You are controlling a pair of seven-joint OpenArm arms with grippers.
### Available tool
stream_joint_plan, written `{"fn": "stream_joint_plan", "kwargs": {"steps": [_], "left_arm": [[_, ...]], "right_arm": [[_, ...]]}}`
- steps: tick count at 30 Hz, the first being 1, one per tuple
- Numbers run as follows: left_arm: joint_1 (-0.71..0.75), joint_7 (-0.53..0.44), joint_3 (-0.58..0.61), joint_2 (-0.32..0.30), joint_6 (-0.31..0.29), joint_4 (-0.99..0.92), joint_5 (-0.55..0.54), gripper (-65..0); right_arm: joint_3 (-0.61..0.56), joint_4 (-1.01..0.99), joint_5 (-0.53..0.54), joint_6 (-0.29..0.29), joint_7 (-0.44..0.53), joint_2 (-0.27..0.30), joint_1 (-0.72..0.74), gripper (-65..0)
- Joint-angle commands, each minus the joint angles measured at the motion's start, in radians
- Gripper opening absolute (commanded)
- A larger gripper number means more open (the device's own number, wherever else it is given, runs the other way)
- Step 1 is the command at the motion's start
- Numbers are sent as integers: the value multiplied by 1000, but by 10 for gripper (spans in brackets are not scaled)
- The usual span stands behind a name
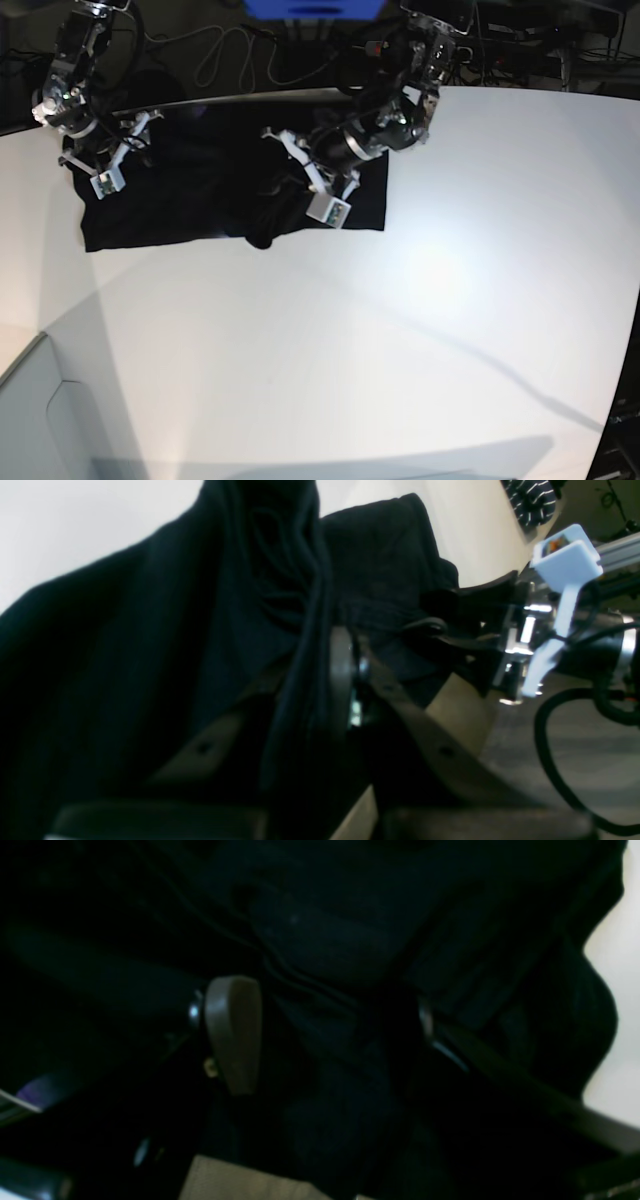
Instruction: Fold the T-shirt properly
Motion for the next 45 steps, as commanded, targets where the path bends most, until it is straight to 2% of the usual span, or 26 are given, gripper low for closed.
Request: {"fn": "stream_joint_plan", "kwargs": {"steps": [1, 13, 18, 20, 28, 31, 35, 40, 45], "left_arm": [[-16, -21, 1, 7, -11, 19, -19, -650], [-30, -14, 18, 5, -11, 19, -19, -644], [-27, -15, 49, -1, -11, 31, -19, -447], [-27, -15, 63, -2, -11, 31, -19, -402], [-24, -14, 78, -4, -11, 35, -26, -386], [-24, -23, 67, -50, -11, 81, -31, -386], [1, -15, -32, -87, -11, 181, -86, -388], [61, -14, -298, -148, -11, 226, -223, -388], [119, -14, -517, -170, -17, 181, -240, -387]], "right_arm": [[1, 7, -18, 14, -28, 8, -6, -282], [-27, 10, -18, 14, -28, 9, -6, -282], [-27, 10, -18, 14, -28, 9, -6, -282], [-27, 10, -18, 14, -28, 9, -6, -282], [-27, 10, -18, 14, -28, 11, -6, -282], [-27, 10, -18, 14, -28, 11, -6, -282], [-27, 10, -18, 14, -28, 11, 0, -282], [-19, 36, -18, 14, -25, 9, 1, -280], [16, 146, -17, 11, -26, 3, -2, -271]]}}
